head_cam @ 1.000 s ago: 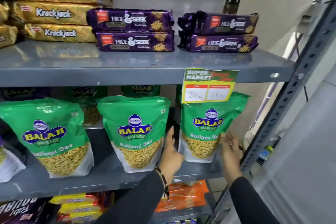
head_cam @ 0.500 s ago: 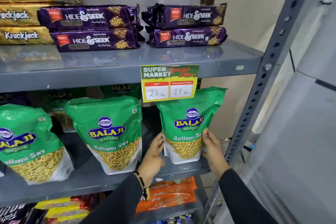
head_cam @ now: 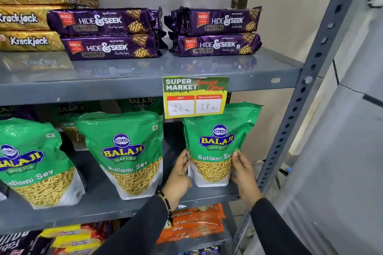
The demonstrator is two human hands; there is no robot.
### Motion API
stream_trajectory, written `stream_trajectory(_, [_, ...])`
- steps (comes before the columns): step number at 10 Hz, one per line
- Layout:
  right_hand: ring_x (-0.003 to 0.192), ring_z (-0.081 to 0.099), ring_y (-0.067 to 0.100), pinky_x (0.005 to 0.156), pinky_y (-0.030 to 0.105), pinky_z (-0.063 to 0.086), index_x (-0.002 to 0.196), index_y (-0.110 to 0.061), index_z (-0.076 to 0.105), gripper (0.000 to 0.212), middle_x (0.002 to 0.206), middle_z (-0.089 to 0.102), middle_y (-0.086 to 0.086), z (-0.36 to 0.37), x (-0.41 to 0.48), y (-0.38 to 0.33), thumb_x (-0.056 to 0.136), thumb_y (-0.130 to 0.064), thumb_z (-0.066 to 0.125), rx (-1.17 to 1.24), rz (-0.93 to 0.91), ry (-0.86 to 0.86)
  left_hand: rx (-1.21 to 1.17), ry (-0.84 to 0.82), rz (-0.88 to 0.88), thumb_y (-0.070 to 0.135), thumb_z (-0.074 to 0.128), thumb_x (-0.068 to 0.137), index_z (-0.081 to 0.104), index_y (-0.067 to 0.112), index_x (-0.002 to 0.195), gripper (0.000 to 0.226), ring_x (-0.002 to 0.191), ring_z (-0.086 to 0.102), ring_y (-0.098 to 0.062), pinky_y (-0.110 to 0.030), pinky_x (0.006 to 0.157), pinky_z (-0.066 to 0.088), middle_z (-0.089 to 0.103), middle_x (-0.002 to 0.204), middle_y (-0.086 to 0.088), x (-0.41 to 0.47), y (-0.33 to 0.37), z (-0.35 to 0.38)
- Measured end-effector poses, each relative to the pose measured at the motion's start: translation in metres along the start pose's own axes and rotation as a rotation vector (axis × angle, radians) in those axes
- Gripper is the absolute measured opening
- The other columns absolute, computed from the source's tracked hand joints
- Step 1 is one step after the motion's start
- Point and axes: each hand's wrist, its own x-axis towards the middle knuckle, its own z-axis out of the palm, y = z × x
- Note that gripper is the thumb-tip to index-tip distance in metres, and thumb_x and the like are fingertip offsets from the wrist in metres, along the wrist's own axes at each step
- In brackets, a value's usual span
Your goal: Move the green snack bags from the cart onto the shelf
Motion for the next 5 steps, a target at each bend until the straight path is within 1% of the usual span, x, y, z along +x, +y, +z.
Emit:
stream_trajectory(1, [0.113,0.059,0.017,0.103,0.048,0.043,0.111,-0.029,0.060,0.036,0.123,0.063,0.001,0.001,0.003,0.001,0.080,-0.044,0.051,-0.004,0.001,-0.010,0.001,0.000,-0.012,-0.036,0.028,0.066,0.015,0.017,0.144,0.095,0.143,0.017,-0.017,-0.002,0.058,0.046,0.018,0.156,-0.002,-0.005,-0.001,0.000])
stream_trajectory(2, [0.113,0.058,0.018,0.102,0.047,0.043,0.115,-0.024,0.058,0.041,0.126,0.062,0.003,0.001,0.005,0.002,0.081,-0.046,0.051,0.018,0.001,-0.011,-0.004,-0.002,0.000,-0.036,0.029,0.067,0.015,0.020,0.143,0.095,0.144,0.015,-0.017,-0.005,0.058,0.045,0.014,0.157,-0.001,-0.004,-0.003,-0.001])
stream_trajectory(3, [0.114,0.058,0.015,0.099,0.045,0.045,0.119,-0.028,0.056,0.063,0.125,0.062,-0.002,0.000,0.005,0.009,0.068,-0.064,0.060,0.045,0.002,-0.002,-0.005,-0.011,0.026,-0.034,0.032,0.068,0.014,0.031,0.140,0.099,0.144,0.014,-0.016,-0.016,0.062,0.047,0.012,0.157,0.004,-0.008,-0.003,-0.002])
stream_trajectory(4, [0.114,0.057,0.013,0.097,0.038,0.044,0.124,-0.025,0.052,0.051,0.125,0.061,-0.003,0.002,0.000,0.019,0.081,-0.053,0.054,0.091,-0.018,0.097,0.039,0.005,0.015,-0.030,0.039,0.070,0.012,0.037,0.141,0.101,0.144,0.013,-0.016,-0.027,0.060,0.042,0.007,0.156,0.010,-0.023,-0.007,-0.011])
stream_trajectory(5, [0.098,0.060,0.009,0.088,0.031,0.045,0.105,-0.022,0.059,0.016,0.103,0.067,-0.007,0.006,-0.015,0.041,0.091,-0.023,0.050,0.206,-0.059,0.376,0.052,0.056,0.048,-0.029,0.040,0.072,0.023,0.040,0.132,0.093,0.141,0.024,-0.017,-0.017,0.053,0.043,0.021,0.150,0.008,-0.046,-0.014,-0.023])
